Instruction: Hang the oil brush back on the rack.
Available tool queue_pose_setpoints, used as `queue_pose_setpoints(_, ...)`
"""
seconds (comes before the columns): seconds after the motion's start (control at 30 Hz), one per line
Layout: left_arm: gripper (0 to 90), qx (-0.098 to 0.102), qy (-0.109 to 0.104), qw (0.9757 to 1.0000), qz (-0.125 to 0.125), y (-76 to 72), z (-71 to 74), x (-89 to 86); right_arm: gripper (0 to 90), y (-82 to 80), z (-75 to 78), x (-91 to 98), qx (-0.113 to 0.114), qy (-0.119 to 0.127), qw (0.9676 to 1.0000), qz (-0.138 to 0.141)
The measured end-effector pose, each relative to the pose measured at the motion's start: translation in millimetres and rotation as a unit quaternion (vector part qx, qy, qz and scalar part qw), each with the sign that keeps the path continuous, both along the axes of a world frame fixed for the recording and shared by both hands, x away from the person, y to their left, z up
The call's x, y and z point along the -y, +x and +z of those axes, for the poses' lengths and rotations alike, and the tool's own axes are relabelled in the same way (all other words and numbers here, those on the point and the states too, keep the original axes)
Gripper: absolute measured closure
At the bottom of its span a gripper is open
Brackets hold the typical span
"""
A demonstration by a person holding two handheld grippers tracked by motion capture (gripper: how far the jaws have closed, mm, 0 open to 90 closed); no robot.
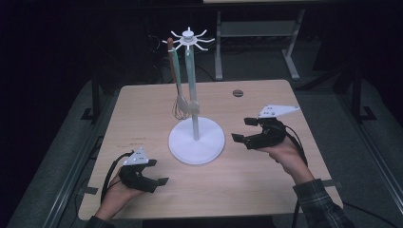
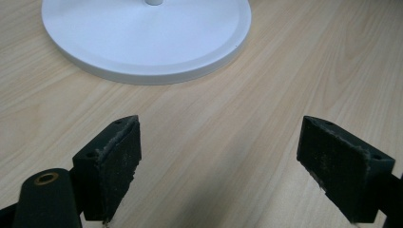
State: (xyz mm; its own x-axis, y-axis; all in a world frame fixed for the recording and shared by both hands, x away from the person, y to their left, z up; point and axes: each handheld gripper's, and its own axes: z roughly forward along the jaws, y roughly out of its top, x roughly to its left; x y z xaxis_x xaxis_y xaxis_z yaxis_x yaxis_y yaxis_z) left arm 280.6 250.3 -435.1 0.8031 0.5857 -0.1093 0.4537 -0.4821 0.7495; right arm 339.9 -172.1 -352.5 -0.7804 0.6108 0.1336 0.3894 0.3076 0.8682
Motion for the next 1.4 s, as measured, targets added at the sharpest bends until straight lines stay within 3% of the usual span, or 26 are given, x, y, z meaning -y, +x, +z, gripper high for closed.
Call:
queue_pose_setpoints(0.43, 14.5, -0.002, 0.011, 0.9999, -0.004, 0.0, -1.5, -1.1, 16.4, -17.7, -51.0, 24.3, -0.030, -0.020, 0.9983, -0.045)
queue_pose_setpoints(0.57, 14.4, 0.003, 0.020, 0.9998, -0.003, 0.7, -3.4, -2.3, 15.4, -24.5, -65.4, 35.2, -0.035, -0.033, 0.9968, -0.064)
queue_pose_setpoints(0.77, 14.4, -0.002, 0.015, 0.9999, 0.003, 0.3, -4.9, -0.9, 14.8, -33.8, -80.8, 47.4, -0.044, -0.047, 0.9941, -0.087)
queue_pose_setpoints(0.9, 14.6, -0.002, 0.018, 0.9998, 0.004, 0.2, -5.2, -0.7, 14.9, -42.3, -93.7, 55.4, -0.051, -0.071, 0.9911, -0.100)
queue_pose_setpoints(1.4, 14.6, -0.004, 0.027, 0.9996, 0.001, 1.7, -5.9, -0.7, 14.1, -45.2, -98.6, 56.8, -0.055, -0.069, 0.9911, -0.100)
